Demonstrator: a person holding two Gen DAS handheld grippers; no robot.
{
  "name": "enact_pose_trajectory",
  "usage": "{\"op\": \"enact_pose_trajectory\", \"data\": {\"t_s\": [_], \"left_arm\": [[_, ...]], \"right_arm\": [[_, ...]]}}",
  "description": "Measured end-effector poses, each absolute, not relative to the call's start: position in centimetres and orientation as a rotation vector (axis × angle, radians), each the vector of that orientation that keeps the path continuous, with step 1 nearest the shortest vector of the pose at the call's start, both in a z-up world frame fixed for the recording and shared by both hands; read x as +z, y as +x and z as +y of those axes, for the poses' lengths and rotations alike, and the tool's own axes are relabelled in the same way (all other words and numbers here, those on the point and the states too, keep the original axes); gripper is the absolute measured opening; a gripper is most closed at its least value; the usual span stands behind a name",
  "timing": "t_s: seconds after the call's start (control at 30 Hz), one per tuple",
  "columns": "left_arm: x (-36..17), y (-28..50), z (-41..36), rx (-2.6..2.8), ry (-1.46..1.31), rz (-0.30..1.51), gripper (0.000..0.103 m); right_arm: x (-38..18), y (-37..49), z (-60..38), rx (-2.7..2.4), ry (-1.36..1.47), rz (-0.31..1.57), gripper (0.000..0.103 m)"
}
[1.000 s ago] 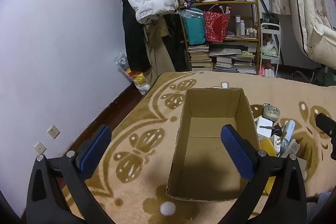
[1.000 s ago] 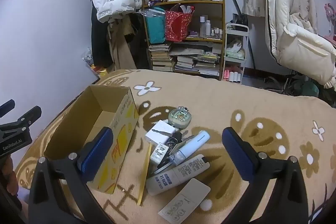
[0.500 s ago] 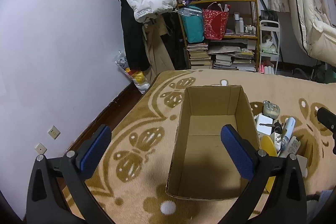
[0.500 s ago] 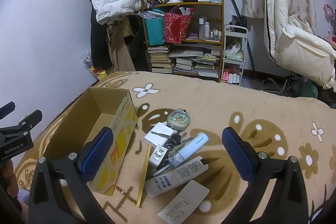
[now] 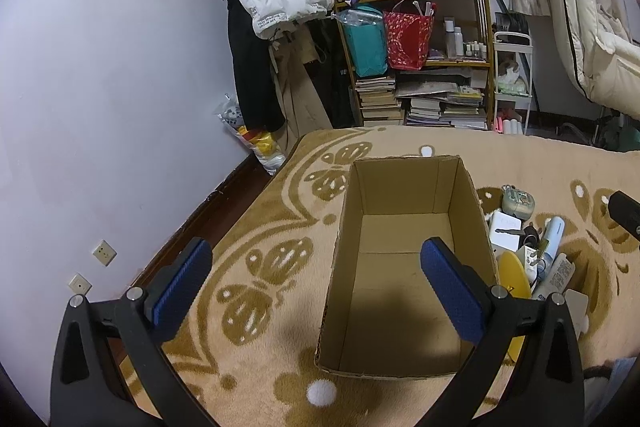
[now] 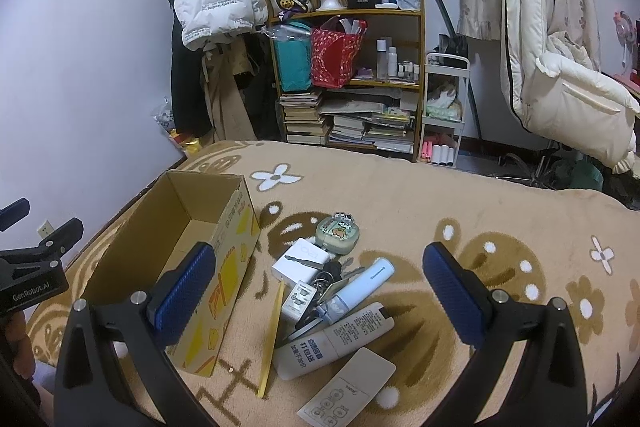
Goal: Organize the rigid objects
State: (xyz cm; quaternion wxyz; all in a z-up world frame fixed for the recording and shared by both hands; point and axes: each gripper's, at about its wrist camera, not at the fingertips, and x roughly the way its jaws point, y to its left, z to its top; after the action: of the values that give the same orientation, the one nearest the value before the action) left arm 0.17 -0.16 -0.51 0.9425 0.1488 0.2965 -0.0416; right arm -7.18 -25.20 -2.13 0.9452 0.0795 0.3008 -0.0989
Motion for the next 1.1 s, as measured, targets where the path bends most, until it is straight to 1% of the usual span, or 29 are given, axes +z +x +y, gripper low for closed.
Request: {"op": "enact_pose_trajectory", "data": {"t_s": [1.1], "left_arm": [[-0.86, 0.08, -0.18, -0.084, 0.309, 0.609, 0.103]], "right_arm": [[-2.16, -7.19, -25.3, -0.202, 0.161, 0.615, 0.103]]}}
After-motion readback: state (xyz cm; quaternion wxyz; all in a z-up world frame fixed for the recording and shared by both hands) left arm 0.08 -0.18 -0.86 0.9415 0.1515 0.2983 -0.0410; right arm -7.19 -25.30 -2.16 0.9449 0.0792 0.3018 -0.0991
